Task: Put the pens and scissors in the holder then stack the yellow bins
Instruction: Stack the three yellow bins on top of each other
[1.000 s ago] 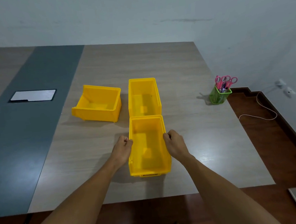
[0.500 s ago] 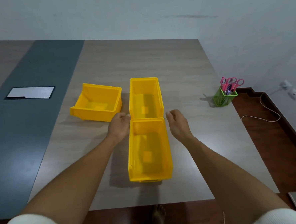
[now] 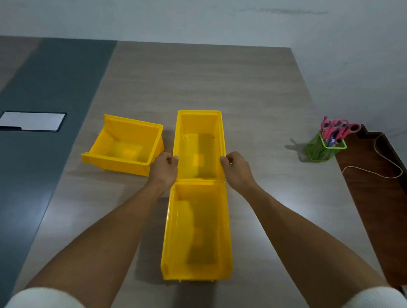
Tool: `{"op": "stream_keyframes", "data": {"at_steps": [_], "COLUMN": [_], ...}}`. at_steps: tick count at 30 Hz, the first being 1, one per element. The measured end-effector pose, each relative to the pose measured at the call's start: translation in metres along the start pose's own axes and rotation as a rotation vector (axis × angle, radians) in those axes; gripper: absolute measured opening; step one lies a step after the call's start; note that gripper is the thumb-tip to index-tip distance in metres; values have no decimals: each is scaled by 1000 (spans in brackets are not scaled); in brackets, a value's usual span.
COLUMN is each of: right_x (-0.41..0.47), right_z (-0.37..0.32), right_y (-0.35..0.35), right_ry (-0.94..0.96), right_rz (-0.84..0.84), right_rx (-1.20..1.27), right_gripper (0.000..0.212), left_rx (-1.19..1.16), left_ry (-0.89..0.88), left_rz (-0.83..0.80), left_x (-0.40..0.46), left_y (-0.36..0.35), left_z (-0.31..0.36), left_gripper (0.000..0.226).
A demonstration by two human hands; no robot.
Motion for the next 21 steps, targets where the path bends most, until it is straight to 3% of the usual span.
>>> {"op": "stream_keyframes", "data": {"at_steps": [9,21], "right_x": [18,-6], "right_z": [-16,-102], "right_y": [8,70], "right_ry": [10,158], "right_rz": [2,198], "right_rx": [38,208], "right_gripper": [19,19], "left_rx": [-2,-149], "left_ry": [10,-218], "left_rz": [43,120], "left_x": [8,-35], "left_y": [3,60], "left_z": [31,101], "left_gripper": [29,24]}}
Point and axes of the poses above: each hand's wrist, its own x-axis towards the middle knuckle, its own y-axis out of the back of the hand, z = x × y, the point moved 5 cm from there along x, towards the middle knuckle, and after that the axes turned 9 degrees about y, right-handed, at the moved point
